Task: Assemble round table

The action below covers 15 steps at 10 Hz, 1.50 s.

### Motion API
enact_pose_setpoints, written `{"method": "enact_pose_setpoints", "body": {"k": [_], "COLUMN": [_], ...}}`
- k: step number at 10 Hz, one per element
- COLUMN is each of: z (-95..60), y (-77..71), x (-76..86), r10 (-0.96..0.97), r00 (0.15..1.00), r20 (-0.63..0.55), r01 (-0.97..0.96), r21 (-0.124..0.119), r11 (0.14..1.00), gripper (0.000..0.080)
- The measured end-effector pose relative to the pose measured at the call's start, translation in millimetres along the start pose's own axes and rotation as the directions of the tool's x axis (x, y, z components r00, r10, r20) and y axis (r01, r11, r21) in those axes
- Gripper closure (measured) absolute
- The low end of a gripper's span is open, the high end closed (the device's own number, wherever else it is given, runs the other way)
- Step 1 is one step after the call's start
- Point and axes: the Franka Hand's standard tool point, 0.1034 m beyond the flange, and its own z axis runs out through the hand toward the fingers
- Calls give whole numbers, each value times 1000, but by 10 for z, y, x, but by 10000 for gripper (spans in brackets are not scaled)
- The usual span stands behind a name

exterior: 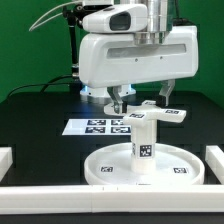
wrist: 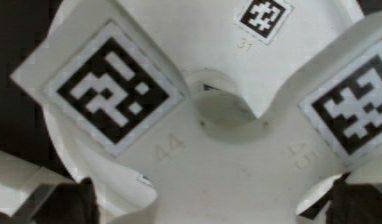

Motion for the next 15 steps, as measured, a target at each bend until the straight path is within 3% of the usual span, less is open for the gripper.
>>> {"method": "enact_pose_setpoints", "body": {"k": [11, 12, 13, 15], "z": [75, 75, 75, 75], "y": [33, 32, 34, 34], "x": [-45, -46, -46, -46], "r10": [13, 13, 13, 46], "r00": [1000, 1000, 1000, 999], "r20": [12, 12, 12, 12], "r01": [-13, -13, -13, -46], "r21": [0, 0, 0, 0], "r11": [1000, 1000, 1000, 999], "gripper": [151, 286, 357, 356]}}
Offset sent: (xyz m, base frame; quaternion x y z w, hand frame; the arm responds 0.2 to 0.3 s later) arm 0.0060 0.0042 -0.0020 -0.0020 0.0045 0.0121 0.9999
